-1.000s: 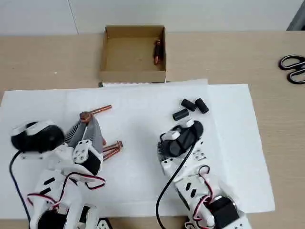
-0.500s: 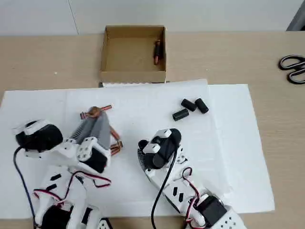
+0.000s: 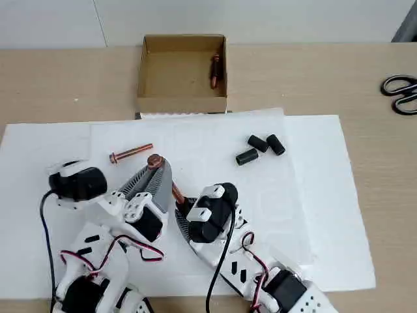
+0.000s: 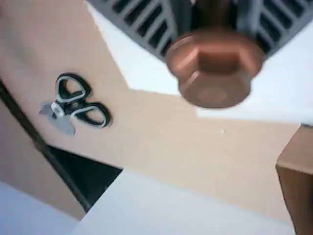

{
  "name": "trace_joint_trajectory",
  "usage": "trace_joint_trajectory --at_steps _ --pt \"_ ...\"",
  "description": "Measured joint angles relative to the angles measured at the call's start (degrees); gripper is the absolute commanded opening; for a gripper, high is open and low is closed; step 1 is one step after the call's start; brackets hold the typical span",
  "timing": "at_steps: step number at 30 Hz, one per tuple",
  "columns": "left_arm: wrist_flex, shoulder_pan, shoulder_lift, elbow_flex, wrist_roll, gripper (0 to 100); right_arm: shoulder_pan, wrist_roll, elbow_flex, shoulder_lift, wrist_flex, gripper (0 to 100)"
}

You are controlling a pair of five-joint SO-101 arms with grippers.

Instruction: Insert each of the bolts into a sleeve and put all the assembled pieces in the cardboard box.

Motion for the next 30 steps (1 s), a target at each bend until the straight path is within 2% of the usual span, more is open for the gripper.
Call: trace_joint_trajectory --at_steps 12,17,23,30 --pt "0.00 0.18 -0.09 2.99 -0.79 1 -0.18 0.00 -0.88 0.09 -0.18 0.2" --pt "0.00 2.64 -0.18 3.25 -1.58 1 -0.09 0.00 -0.79 0.09 -0.09 0.2" --pt "0.35 6.42 -0.18 3.16 -6.86 1 0.00 0.00 -0.79 0.09 -0.09 0.2" --pt "7.12 9.14 -0.26 2.37 -12.31 1 0.09 -0.09 -0.79 0.18 0.00 0.2"
